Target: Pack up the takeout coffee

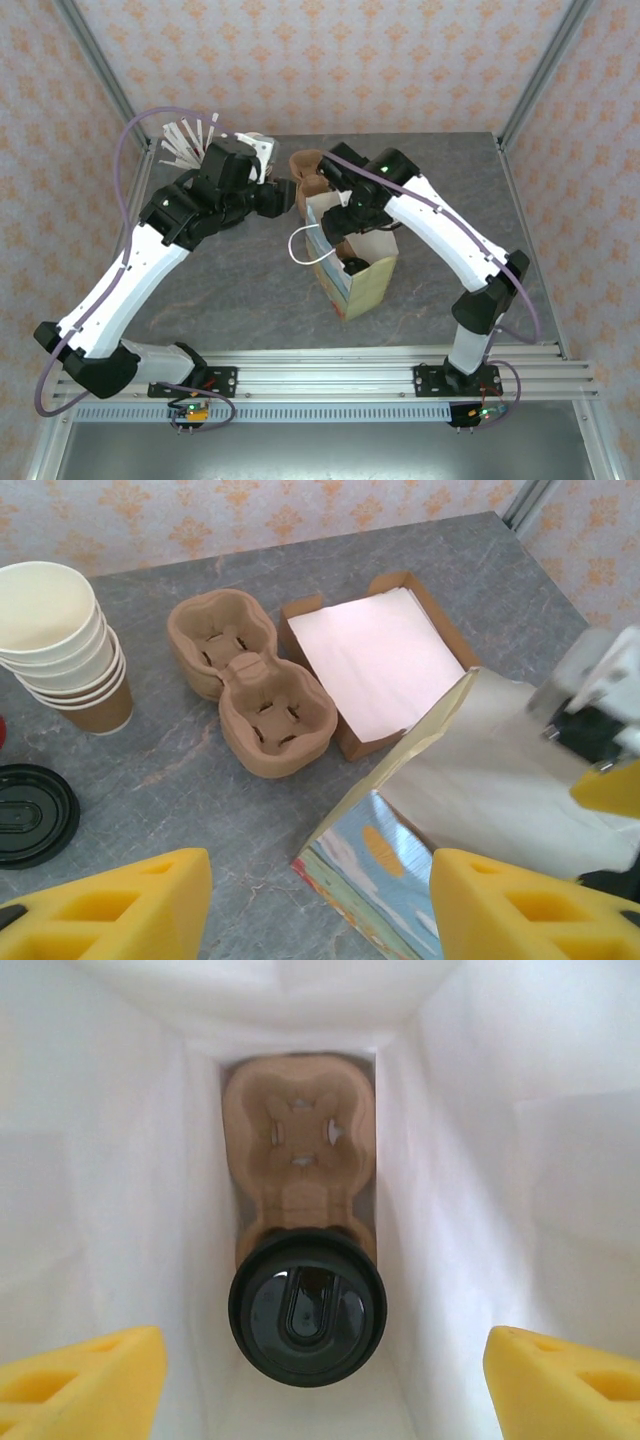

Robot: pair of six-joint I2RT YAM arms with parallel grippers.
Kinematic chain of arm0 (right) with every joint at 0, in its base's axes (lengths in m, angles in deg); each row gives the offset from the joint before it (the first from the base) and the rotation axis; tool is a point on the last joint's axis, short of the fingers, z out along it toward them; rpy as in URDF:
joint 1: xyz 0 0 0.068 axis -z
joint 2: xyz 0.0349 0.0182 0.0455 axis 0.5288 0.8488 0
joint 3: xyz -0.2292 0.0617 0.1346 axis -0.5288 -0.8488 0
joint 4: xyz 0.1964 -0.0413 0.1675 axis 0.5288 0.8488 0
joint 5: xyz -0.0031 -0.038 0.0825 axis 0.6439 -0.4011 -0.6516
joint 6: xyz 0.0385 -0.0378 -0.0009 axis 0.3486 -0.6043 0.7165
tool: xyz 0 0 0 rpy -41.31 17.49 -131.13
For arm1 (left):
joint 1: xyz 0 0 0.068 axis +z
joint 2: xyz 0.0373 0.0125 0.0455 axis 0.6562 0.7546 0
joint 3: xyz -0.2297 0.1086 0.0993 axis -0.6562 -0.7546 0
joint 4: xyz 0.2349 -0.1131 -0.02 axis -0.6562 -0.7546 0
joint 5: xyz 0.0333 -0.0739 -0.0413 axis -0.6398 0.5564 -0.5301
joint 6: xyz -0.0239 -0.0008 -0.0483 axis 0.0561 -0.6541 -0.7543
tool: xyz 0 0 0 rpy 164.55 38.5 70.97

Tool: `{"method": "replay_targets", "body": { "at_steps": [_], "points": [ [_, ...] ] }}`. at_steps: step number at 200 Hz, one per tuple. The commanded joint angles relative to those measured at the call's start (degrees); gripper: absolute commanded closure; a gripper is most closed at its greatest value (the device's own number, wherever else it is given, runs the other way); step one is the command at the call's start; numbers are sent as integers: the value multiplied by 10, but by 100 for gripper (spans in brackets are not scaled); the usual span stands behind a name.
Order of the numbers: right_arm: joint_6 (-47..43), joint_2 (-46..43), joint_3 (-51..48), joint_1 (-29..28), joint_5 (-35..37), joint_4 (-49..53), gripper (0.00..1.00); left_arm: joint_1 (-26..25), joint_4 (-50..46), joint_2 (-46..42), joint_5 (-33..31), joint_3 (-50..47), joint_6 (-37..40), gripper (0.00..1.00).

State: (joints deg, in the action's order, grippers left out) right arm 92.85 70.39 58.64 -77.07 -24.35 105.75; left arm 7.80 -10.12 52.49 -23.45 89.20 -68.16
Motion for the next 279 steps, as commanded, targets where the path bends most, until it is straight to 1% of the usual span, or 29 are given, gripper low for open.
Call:
{"method": "replay_targets", "body": {
  "at_steps": [1, 23, 35, 46, 64, 70, 83, 94, 103, 119, 131, 142, 157, 174, 189, 216, 242, 256, 275, 279],
  "points": [
    [-6, -39, 44, 6, 35, 11, 18, 5, 20, -19, -31, -15, 0, 40],
    [-10, -60, 67, 11, 46, -3, 18, 5, 32, -27, -40, -25, -6, 40],
    [-19, -83, 66, 11, 55, -28, 17, 5, 41, -34, -46, -31, -8, 40],
    [-27, -110, 52, 11, 56, -67, 17, 5, 56, -41, -53, -42, -13, 40],
    [-45, -168, 3, 12, 53, -160, 17, 5, 84, -54, -58, -66, -27, 39],
    [-50, -187, -14, 12, 62, -190, 16, 5, 91, -59, -61, -73, -31, 39],
    [-56, -224, -44, 18, 107, -243, 15, 5, 104, -69, -77, -90, -34, 39],
    [-55, -249, -67, 39, 132, -277, 14, 8, 111, -77, -103, -105, -33, 39],
    [-46, -268, -90, 65, 145, -309, 13, 17, 123, -82, -118, -122, -38, 36],
    [-22, -283, -123, 117, 170, -347, 12, 64, 137, -82, -89, -142, -54, 35],
    [-12, -284, -144, 145, 166, -375, 11, 100, 140, -70, -73, -144, -61, 35],
    [-1, -278, -157, 165, 158, -395, 11, 134, 135, -52, -67, -136, -63, 35],
    [2, -263, -165, 181, 124, -426, 11, 184, 132, -24, -53, -123, -66, 35],
    [-6, -240, -163, 183, 82, -452, 11, 235, 133, 21, -25, -100, -65, 35],
    [-3, -218, -157, 182, 67, -463, 11, 267, 130, 76, -13, -72, -65, 36],
    [-2, -187, -146, 183, 50, -463, 11, 290, 103, 179, -31, 14, -43, 41],
    [-8, -179, -147, 182, 47, -461, 11, 293, 44, 273, -85, 114, -8, 47],
    [-11, -178, -149, 182, 49, -461, 11, 296, 24, 310, -110, 151, 4, 49],
    [-13, -177, -148, 182, 47, -462, 10, 300, 6, 344, -115, 193, 15, 51],
    [-14, -177, -148, 182, 45, -461, 10, 300, 1, 365, -116, 203, 17, 52]
  ]
}}
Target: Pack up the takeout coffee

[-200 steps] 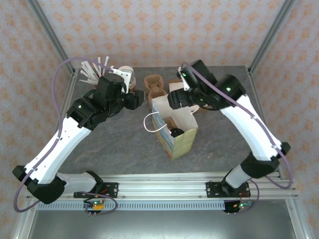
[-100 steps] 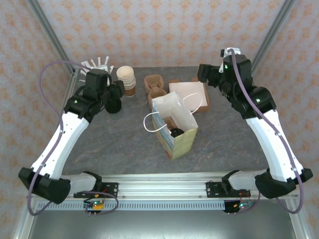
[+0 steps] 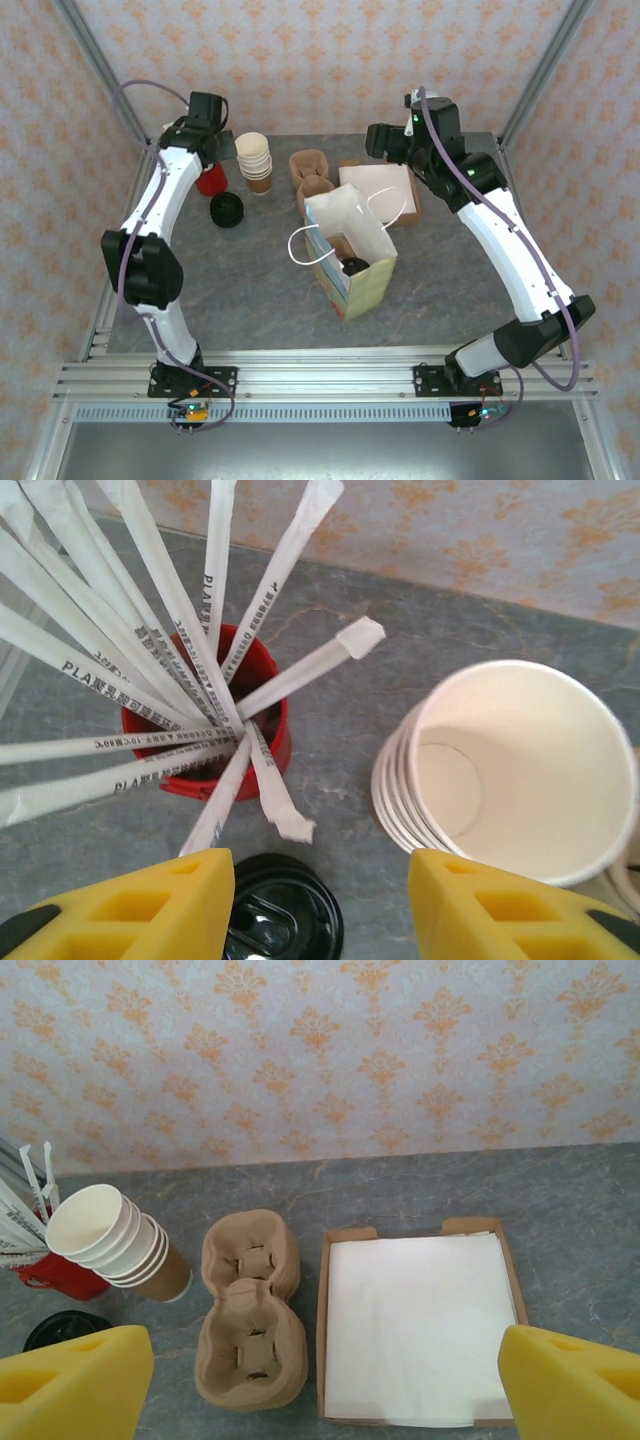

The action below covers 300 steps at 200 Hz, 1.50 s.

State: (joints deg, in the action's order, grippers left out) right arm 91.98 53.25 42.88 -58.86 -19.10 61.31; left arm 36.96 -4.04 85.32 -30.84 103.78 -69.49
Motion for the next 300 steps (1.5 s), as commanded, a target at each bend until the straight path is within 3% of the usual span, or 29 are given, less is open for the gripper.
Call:
{"method": "replay_targets", "body": {
  "at_steps": [1, 74, 202, 250, 300],
  "points": [
    [-5, -6, 10, 0, -8, -17, 10, 9, -61, 39, -42, 59, 31, 52],
    [-7, 7, 22, 0, -21, -6, 10, 13, -120, 131, -34, 160, 45, 64],
    [-8, 2, 25, 0, -26, 11, 11, 13, -139, 102, -44, 182, 50, 95],
    [-5, -22, 14, 0, -22, 16, 11, 13, -156, 24, -47, 218, 55, 98],
    [-8, -52, -11, 0, -12, 31, 10, -33, -105, -180, 20, 144, 26, 99]
  ]
}}
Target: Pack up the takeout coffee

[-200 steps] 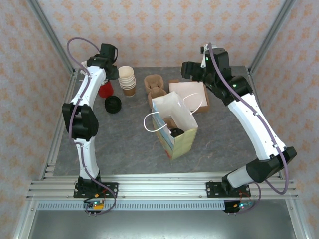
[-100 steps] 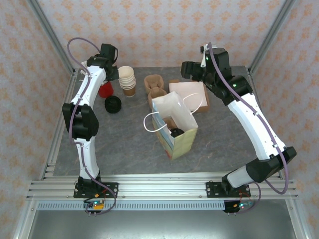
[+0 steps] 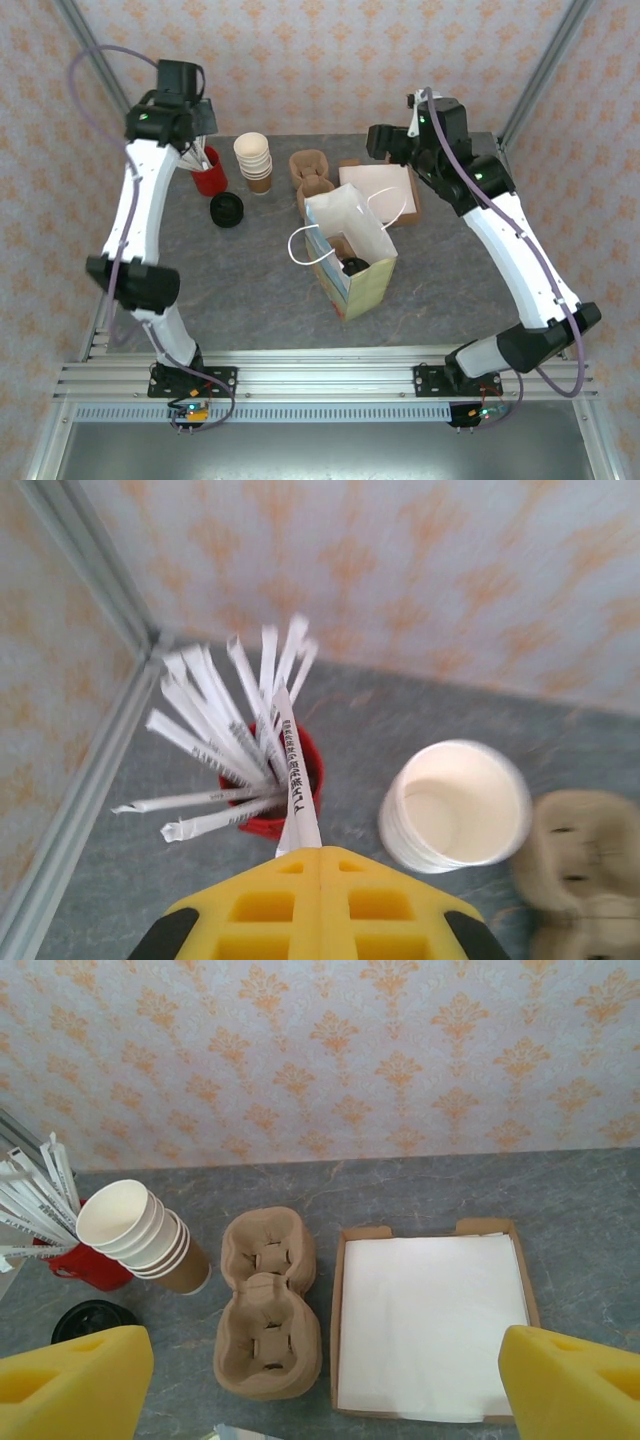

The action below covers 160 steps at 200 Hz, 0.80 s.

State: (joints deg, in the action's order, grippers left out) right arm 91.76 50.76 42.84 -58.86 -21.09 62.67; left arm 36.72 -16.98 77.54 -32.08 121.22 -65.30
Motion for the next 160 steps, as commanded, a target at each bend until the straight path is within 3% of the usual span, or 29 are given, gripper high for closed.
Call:
{"method": "replay_targets", "body": {
  "at_steps": [1, 19, 51, 89, 130, 160],
  "points": [
    [-5, -27, -11, 0, 8, 18, 10, -32, 25, -105, 34, -32, -17, 99],
    [-7, -35, -12, 0, 13, 30, 10, -58, 41, -168, 71, -58, -38, 100],
    [-12, -51, -16, 0, 50, 59, 10, -133, 104, -249, 224, -119, -90, 100],
    [-23, -62, -21, 13, 97, 104, 9, -226, 43, -259, 328, -145, -108, 100],
    [-33, -82, -43, 30, 111, 109, 9, -271, -19, -311, 318, -207, -114, 100],
    [-29, -79, -47, 31, 96, 108, 9, -284, -39, -298, 335, -218, -110, 100]
  ]
}}
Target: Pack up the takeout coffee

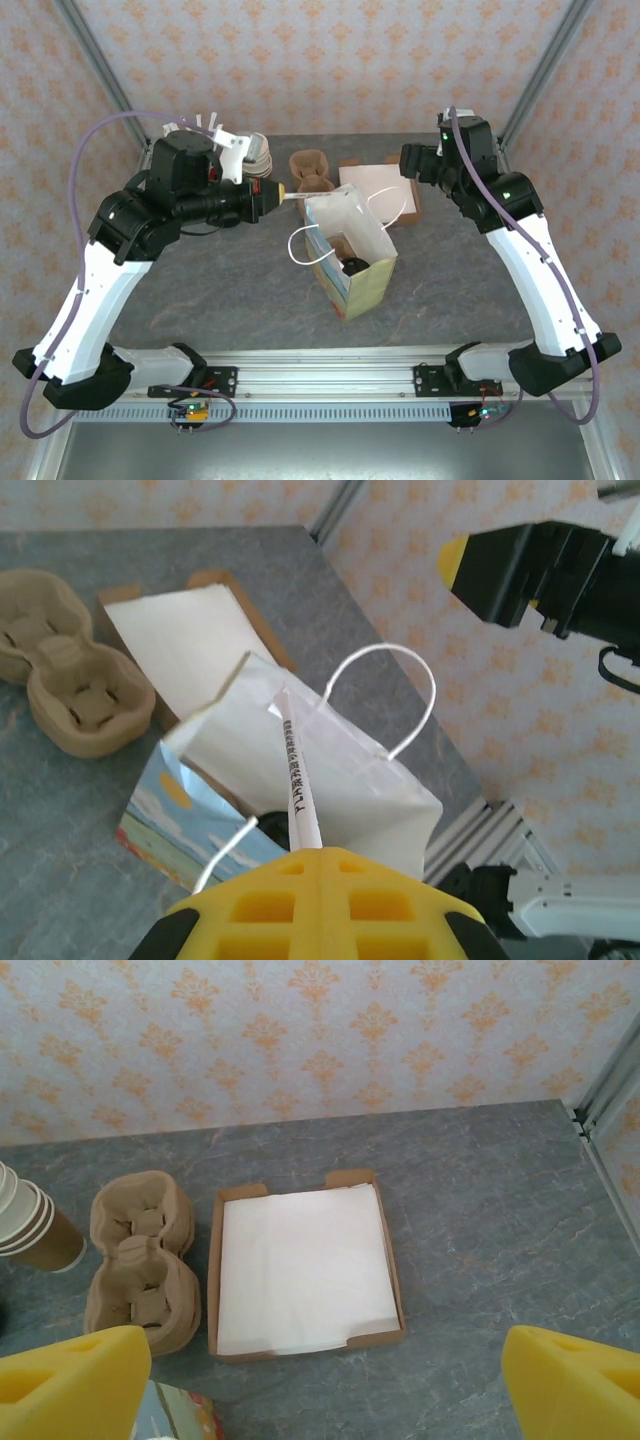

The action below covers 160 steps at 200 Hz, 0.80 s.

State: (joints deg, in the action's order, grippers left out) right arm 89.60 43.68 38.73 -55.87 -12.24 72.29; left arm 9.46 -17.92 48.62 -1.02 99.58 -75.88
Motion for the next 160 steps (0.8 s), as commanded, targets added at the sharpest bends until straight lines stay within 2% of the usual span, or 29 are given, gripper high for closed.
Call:
{"method": "replay_targets", "body": {
  "at_steps": [1, 57, 94, 141, 160],
  "points": [
    [-7, -8, -6, 1, 7, 13, 9, -12, -31, -7, 24, -1, -4, 100],
    [-2, -8, -37, 10, 39, 11, 9, -40, -53, 70, -20, 24, 25, 100],
    [39, 10, -55, 78, -54, -32, 9, -58, -34, 142, -38, 56, 30, 89],
    [79, 69, -85, 147, -112, -93, 9, -64, -64, 238, -53, 129, 54, 78],
    [81, 90, -100, 158, -132, -113, 10, -63, -87, 263, -66, 173, 65, 73]
  ]
}}
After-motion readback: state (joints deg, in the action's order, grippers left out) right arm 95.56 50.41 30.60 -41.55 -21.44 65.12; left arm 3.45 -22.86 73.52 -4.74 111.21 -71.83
